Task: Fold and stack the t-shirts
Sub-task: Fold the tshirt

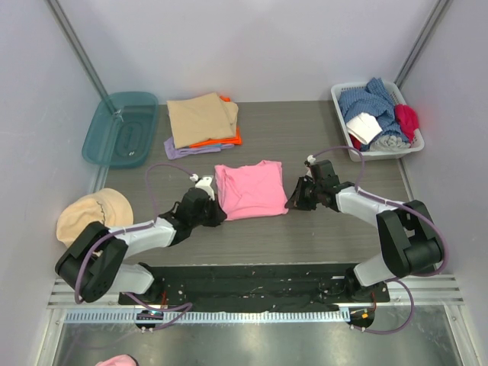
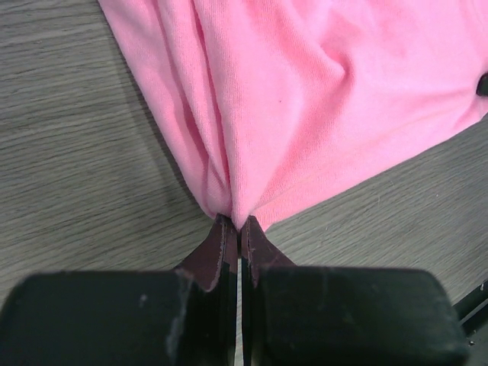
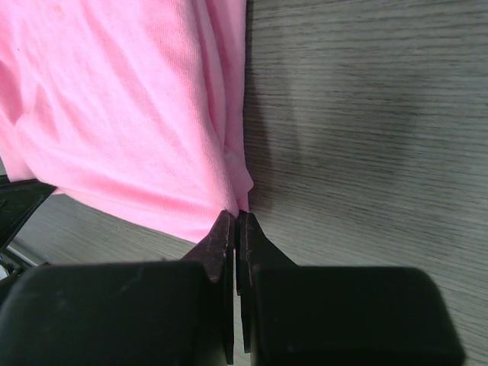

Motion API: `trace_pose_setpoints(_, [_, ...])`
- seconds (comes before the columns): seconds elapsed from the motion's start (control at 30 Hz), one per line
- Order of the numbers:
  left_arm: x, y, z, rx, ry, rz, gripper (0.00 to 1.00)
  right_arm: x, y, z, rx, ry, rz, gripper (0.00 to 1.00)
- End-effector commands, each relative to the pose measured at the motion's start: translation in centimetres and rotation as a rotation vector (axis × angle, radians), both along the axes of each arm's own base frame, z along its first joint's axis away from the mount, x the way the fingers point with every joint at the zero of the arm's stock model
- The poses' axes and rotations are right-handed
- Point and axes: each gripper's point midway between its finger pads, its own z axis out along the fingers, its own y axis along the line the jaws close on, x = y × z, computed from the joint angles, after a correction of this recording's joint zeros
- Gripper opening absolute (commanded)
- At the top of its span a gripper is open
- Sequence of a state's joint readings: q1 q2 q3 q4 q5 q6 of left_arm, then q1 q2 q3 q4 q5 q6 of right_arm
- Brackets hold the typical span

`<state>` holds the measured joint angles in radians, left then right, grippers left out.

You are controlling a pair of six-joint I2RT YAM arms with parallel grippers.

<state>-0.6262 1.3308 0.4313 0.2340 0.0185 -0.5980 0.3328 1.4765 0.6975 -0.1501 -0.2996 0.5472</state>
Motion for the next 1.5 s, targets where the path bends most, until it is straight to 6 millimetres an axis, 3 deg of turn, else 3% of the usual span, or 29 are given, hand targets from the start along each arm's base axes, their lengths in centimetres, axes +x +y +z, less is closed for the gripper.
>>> trace_pose_setpoints(0.0, [-0.2, 2.0, -0.8, 0.062, 0.005, 0.052, 0.00, 1.7, -1.2, 1.6, -0.057, -0.083, -0.031, 0.01])
trace_pose_setpoints(0.3, [-0.3, 1.9, -0.5, 0.045, 0.012, 0.055, 0.02, 1.6, -0.8, 1.8, -0.031, -0.080, -0.013, 0.01])
trace_pose_setpoints(0.37, [-0.1, 1.2, 0.1, 0.022, 0.015, 0.042, 0.11, 1.5, -0.2, 2.0, -0.005, -0.077, 0.009, 0.01])
trace_pose_setpoints(0.4, [-0.4, 0.8, 0.3, 0.002, 0.027, 0.023, 0.29, 1.5, -0.1, 2.0, 0.001, -0.074, 0.016, 0.01])
trace_pose_setpoints(0.57, [0.3, -0.3, 3.3, -0.060, -0.016, 0.012, 0.48, 1.2, 0.6, 1.9, 0.026, -0.066, 0.053, 0.01])
trace_pose_setpoints(0.67, [0.7, -0.5, 5.3, -0.075, -0.053, 0.005, 0.52, 0.8, 1.1, 2.1, 0.047, -0.061, 0.081, 0.17])
trace_pose_setpoints(0.7, [0.6, -0.4, 5.6, -0.072, -0.053, 0.006, 0.52, 0.7, 1.2, 2.2, 0.055, -0.060, 0.088, 0.36])
trace_pose_setpoints(0.8, [0.8, -0.4, 7.5, -0.081, -0.087, 0.004, 0.54, 0.8, 1.3, 3.8, 0.062, -0.090, 0.088, 0.46])
trace_pose_setpoints(0.93, [1.6, -0.2, 9.8, -0.089, -0.149, 0.020, 0.57, 2.7, 1.1, 6.8, 0.042, -0.184, 0.069, 0.55])
trace_pose_setpoints(1.07, [3.8, 0.0, 10.9, -0.026, -0.203, 0.040, 0.56, 5.3, 1.4, 7.4, 0.019, -0.213, 0.069, 0.55])
trace_pose_setpoints(1.1, [4.3, -0.1, 10.0, -0.003, -0.191, 0.033, 0.54, 5.9, 1.5, 6.6, 0.008, -0.201, 0.072, 0.55])
trace_pose_setpoints(1.17, [5.7, -0.3, 10.6, -0.022, -0.219, 0.038, 0.52, 7.8, 1.9, 7.6, 0.014, -0.236, 0.070, 0.55])
trace_pose_setpoints(1.2, [6.1, -0.5, 9.6, -0.007, -0.201, 0.027, 0.51, 8.5, 2.0, 6.7, 0.008, -0.221, 0.073, 0.55])
trace_pose_setpoints(1.27, [7.6, -0.4, 9.8, -0.007, -0.214, 0.038, 0.48, 10.4, 2.3, 7.9, 0.016, -0.261, 0.067, 0.55])
trace_pose_setpoints(1.3, [8.0, -0.4, 8.8, -0.004, -0.187, 0.031, 0.47, 11.1, 2.2, 6.8, 0.008, -0.239, 0.061, 0.56])
trace_pose_setpoints(1.33, [8.6, -0.5, 9.0, -0.011, -0.191, 0.032, 0.47, 12.2, 2.4, 7.6, 0.016, -0.260, 0.056, 0.55])
trace_pose_setpoints(1.47, [10.1, -0.6, 9.0, -0.026, -0.205, 0.043, 0.45, 14.4, 2.6, 7.4, 0.033, -0.270, 0.041, 0.55])
